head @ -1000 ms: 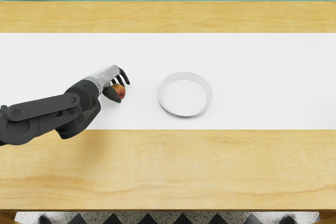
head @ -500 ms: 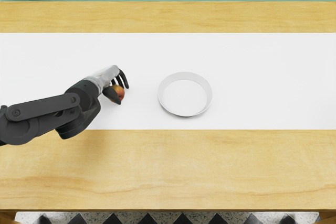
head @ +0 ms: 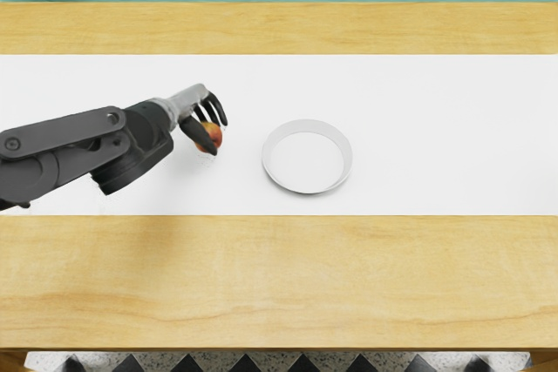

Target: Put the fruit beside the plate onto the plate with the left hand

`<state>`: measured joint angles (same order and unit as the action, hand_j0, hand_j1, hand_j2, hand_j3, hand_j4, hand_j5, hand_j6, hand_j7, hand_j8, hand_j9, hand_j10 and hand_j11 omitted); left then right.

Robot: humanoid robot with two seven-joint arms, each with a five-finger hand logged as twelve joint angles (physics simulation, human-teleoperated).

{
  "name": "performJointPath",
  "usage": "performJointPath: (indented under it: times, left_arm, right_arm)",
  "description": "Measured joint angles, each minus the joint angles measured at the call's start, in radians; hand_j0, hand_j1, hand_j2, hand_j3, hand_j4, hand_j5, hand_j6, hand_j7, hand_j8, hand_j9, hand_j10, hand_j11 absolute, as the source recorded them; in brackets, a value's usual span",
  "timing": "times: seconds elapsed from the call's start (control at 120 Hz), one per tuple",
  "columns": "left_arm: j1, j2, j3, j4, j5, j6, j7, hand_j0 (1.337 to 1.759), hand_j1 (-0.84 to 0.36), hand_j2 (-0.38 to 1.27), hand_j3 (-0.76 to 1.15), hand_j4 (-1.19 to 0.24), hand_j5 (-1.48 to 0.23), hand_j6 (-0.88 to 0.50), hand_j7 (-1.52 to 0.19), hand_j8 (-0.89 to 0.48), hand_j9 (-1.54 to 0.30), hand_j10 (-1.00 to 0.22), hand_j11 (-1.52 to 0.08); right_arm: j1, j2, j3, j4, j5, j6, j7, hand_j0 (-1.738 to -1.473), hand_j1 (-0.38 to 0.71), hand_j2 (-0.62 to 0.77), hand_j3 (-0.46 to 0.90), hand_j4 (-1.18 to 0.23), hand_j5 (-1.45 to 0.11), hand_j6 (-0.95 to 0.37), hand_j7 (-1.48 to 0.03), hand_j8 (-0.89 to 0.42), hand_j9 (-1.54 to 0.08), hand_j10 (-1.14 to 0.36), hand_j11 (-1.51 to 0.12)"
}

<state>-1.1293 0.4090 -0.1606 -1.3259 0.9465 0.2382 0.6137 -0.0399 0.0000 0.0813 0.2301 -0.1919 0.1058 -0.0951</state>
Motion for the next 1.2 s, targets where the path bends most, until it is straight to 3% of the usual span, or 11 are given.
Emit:
performJointPath:
  times: [0.225,0.575,0.767,0.917,1.075,1.2]
  left_arm:
    - [-0.066,-0.105,-0.04,0.0,-0.013,-0.012,-0.001,1.655,-0.32,0.43,0.0,-0.72,-1.01,-0.54,-0.99,-0.5,-0.98,-0.74,-0.97]
    - [-0.047,-0.194,-0.032,0.012,-0.011,-0.013,-0.002,1.655,-0.31,0.43,0.0,-0.72,-1.02,-0.57,-0.96,-0.53,-0.97,-0.75,-0.97]
    - [-0.047,-0.301,-0.016,0.112,-0.012,-0.014,-0.002,1.655,-0.31,0.44,0.0,-0.72,-1.02,-0.58,-0.96,-0.53,-0.97,-0.75,-0.97]
    - [-0.05,-0.314,-0.01,0.176,-0.011,-0.013,-0.002,1.656,-0.32,0.46,0.0,-0.71,-0.99,-0.59,-0.95,-0.54,-0.95,-0.75,-0.96]
    - [-0.064,-0.325,-0.008,0.189,-0.002,-0.008,-0.003,1.657,-0.02,0.23,0.0,-0.38,-0.52,-0.32,-0.5,-0.3,-0.5,-0.4,-0.5]
    - [-0.083,-0.314,-0.038,0.186,-0.011,-0.05,-0.003,1.657,0.15,0.13,0.0,-0.21,-0.29,-0.18,-0.28,-0.16,-0.28,-0.22,-0.28]
  right_arm:
    - [0.0,0.0,0.0,0.0,0.0,0.0,0.0,-1.658,-0.33,0.0,0.0,-0.02,-0.02,-0.02,-0.02,-0.02,-0.02,-0.02,-0.02]
    - [0.0,0.0,0.0,0.0,0.0,0.0,0.0,-1.658,-0.33,0.0,0.0,-0.02,-0.02,-0.02,-0.02,-0.02,-0.02,-0.02,-0.02]
    - [0.0,0.0,0.0,0.0,0.0,0.0,0.0,-1.658,-0.33,0.0,0.0,-0.02,-0.02,-0.02,-0.02,-0.02,-0.02,-0.02,-0.02]
    - [0.0,0.0,0.0,0.0,0.0,0.0,0.0,-1.658,-0.33,0.0,0.0,-0.02,-0.02,-0.02,-0.02,-0.02,-0.02,-0.02,-0.02]
    - [0.0,0.0,0.0,0.0,0.0,0.0,0.0,-1.658,-0.33,0.0,0.0,-0.02,-0.02,-0.02,-0.02,-0.02,-0.02,-0.02,-0.02]
    - [0.0,0.0,0.0,0.0,0.0,0.0,0.0,-1.658,-0.33,0.0,0.0,-0.02,-0.02,-0.02,-0.02,-0.02,-0.02,-0.02,-0.02]
